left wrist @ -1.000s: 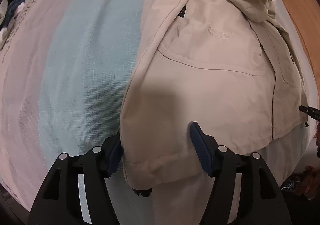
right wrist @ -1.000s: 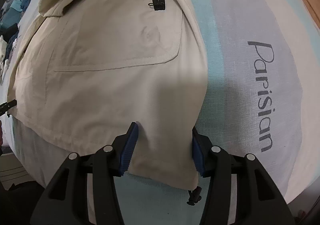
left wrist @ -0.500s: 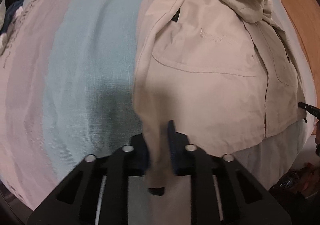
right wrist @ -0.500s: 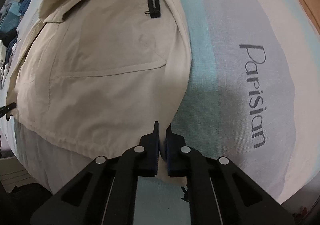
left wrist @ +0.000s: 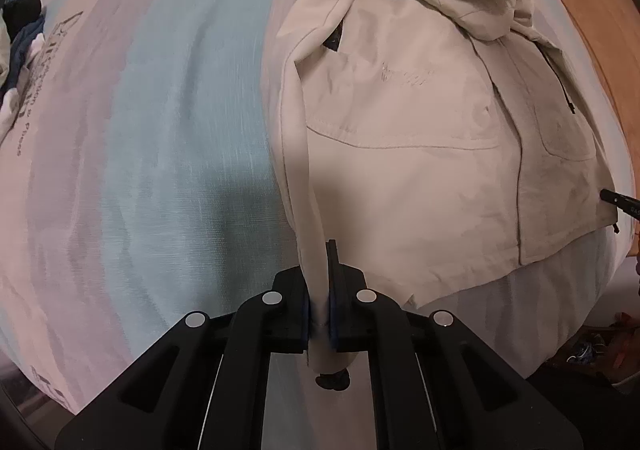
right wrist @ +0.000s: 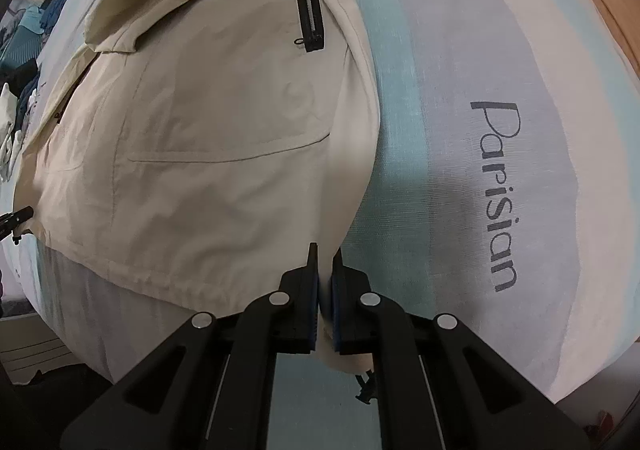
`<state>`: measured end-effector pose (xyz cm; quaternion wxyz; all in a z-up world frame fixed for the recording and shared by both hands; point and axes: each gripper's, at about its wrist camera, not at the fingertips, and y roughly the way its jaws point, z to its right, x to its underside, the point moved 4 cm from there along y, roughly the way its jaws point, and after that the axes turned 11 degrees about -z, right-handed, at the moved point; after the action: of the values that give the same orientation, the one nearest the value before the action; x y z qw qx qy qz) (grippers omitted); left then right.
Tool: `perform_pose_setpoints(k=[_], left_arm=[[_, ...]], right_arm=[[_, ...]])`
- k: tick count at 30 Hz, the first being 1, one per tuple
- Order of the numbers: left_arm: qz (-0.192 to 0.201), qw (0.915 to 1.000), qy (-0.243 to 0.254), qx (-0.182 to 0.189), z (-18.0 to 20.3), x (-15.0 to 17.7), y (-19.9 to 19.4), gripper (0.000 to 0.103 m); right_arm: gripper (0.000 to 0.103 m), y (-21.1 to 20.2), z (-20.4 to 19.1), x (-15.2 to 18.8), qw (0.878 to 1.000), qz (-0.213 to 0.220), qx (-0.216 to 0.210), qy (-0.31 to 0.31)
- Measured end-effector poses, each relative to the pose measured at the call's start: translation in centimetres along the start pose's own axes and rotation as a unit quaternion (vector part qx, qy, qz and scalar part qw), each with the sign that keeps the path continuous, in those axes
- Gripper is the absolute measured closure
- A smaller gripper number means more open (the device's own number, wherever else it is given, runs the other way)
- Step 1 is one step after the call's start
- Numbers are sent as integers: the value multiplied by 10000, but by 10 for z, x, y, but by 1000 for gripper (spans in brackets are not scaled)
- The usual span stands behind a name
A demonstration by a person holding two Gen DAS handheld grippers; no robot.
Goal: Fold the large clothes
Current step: 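Close both tools on the cream hem edge of the jacket, then lift the hem with both tools and fold it over the jacket body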
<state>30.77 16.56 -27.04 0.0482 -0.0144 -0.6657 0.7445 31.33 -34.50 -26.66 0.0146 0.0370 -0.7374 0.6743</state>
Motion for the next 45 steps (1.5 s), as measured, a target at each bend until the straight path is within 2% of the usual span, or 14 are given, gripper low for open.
perform_pose_setpoints(k=[12, 27, 34, 38, 45], left_arm=[[-45, 10000, -15, 67, 19, -15, -38, 99], [-58, 10000, 69, 11, 29, -21, -76, 99], [-231, 9997, 97, 61, 31, -31, -88, 100], [-302, 9991, 271, 71, 36, -40, -100, 100], [-269, 9988, 301, 261, 38, -58, -129, 100]], right_arm=[[99, -36, 1, -6, 9996, -165, -221, 46], [100, -67, -7, -11, 9994, -297, -202, 19], [100, -79, -5, -22, 9968, -581, -535, 147], [100, -89, -3, -33, 9950, -735, -662, 144], [100, -124, -2, -52, 9930, -722, -924, 153]])
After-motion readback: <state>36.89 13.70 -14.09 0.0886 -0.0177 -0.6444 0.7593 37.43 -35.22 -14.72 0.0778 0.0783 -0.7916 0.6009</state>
